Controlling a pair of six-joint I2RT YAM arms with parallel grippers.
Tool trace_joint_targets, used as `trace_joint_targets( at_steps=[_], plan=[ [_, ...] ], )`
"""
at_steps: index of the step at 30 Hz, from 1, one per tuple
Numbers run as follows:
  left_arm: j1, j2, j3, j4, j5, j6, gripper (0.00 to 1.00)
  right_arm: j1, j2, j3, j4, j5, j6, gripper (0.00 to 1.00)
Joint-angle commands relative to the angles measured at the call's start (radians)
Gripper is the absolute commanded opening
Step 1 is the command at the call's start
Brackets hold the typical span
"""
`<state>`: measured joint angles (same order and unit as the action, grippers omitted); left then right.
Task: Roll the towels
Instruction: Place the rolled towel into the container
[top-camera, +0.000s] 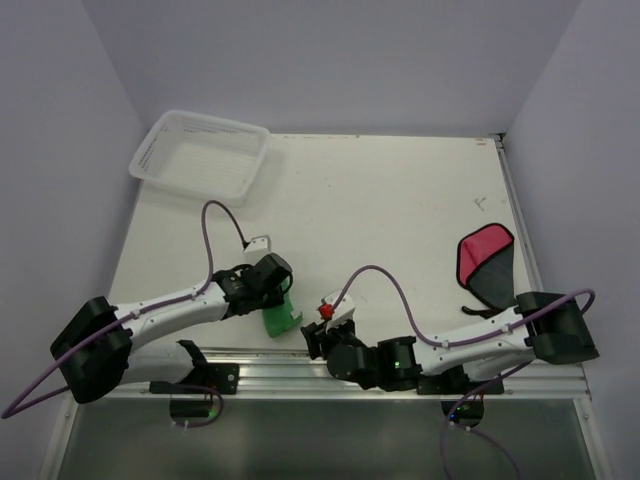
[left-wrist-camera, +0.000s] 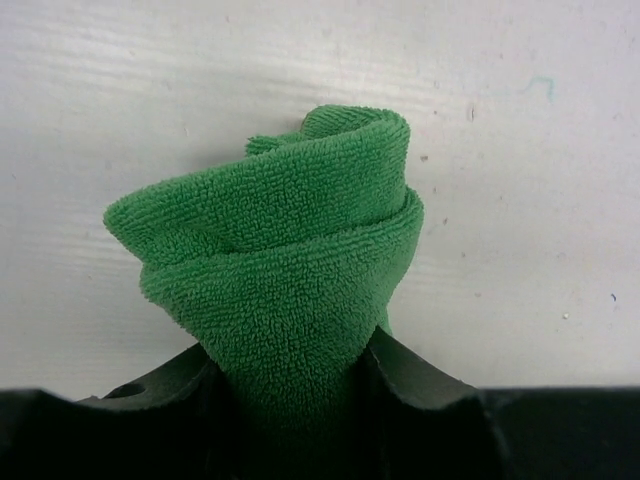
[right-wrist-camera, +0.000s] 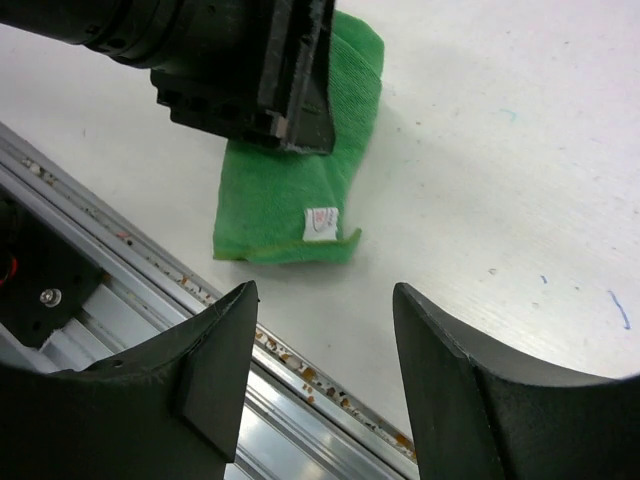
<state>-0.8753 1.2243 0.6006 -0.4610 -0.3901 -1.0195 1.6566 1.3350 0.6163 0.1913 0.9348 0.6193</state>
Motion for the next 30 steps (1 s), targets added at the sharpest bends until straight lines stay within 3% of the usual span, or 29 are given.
trace_joint_targets(
  at_steps=[1,10,13,20,28,30],
  plan=[
    [0.058,-0.035,0.062,-0.025,-0.052,0.11,0.2,0.003,-0.097,-0.038,-0.098,0.052,0.054,0.6],
    [0.22,0.003,0.246,-0.088,-0.095,0.303,0.2,-0.001,-0.184,-0.059,-0.188,0.085,0.096,0.61],
    [0.309,0.068,0.419,-0.132,-0.119,0.393,0.21,-0.018,-0.211,-0.059,-0.188,0.076,0.077,0.62],
    [0.543,0.32,0.985,-0.174,-0.151,0.579,0.21,-0.161,-0.287,-0.069,-0.228,-0.051,0.02,0.62],
    [0.788,0.818,1.65,-0.346,-0.058,0.65,0.2,-0.271,-0.388,-0.075,-0.28,-0.123,-0.082,0.63],
    [0.82,0.926,1.717,-0.369,-0.032,0.661,0.18,-0.291,-0.393,-0.082,-0.282,-0.143,-0.084,0.63]
  ],
)
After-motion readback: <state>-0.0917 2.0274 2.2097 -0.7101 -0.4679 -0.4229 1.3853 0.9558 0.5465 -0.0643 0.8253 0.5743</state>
